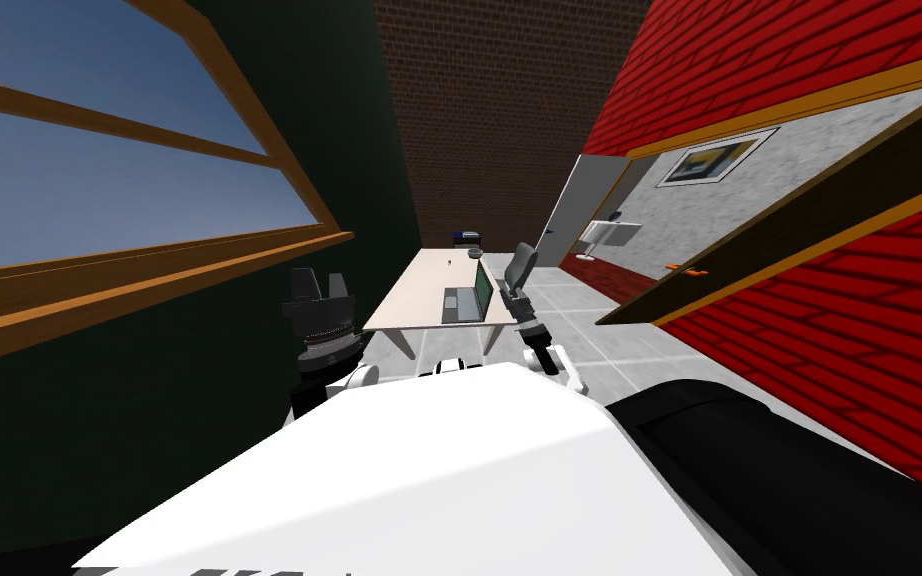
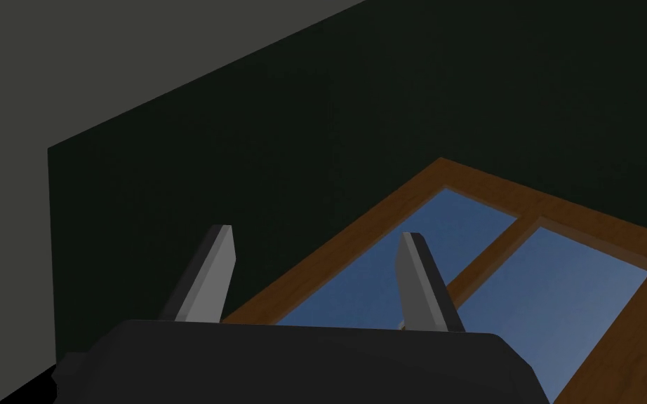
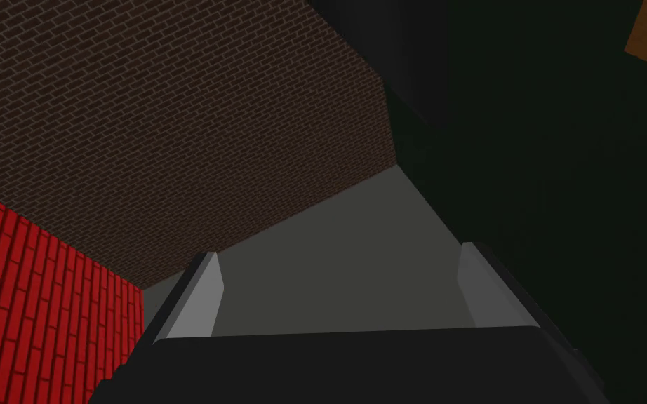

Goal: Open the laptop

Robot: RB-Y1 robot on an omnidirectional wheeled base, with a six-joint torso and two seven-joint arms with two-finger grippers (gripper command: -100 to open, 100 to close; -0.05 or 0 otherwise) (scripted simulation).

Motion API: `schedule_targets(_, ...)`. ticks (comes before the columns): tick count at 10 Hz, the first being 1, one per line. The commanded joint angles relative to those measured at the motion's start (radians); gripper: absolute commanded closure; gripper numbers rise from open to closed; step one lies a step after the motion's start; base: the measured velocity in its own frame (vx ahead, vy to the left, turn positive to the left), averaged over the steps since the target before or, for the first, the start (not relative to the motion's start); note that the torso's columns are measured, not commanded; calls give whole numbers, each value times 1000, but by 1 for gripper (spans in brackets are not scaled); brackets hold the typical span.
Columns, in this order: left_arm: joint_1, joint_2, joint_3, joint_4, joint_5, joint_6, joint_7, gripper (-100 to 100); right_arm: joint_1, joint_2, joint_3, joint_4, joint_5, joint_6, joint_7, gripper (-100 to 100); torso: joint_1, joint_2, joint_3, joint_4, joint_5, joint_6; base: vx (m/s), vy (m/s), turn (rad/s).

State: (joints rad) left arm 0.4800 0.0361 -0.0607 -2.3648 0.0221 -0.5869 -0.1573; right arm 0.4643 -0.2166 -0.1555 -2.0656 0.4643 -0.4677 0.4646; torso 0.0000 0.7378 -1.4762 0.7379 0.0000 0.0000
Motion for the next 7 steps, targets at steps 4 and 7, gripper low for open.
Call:
schedule_targets(4, 0, 0, 0, 0, 0, 0, 0, 0, -11, -54, -39, 49, 102, 26, 100, -100, 0, 0, 0, 0, 0, 0, -5, 74, 16)
schedule_targets(7, 0, 0, 0, 0, 0, 0, 0, 0, -17, -101, -63, 81, 164, 40, 161, -100, 0, 0, 0, 0, 0, 0, 1, 80, 17)
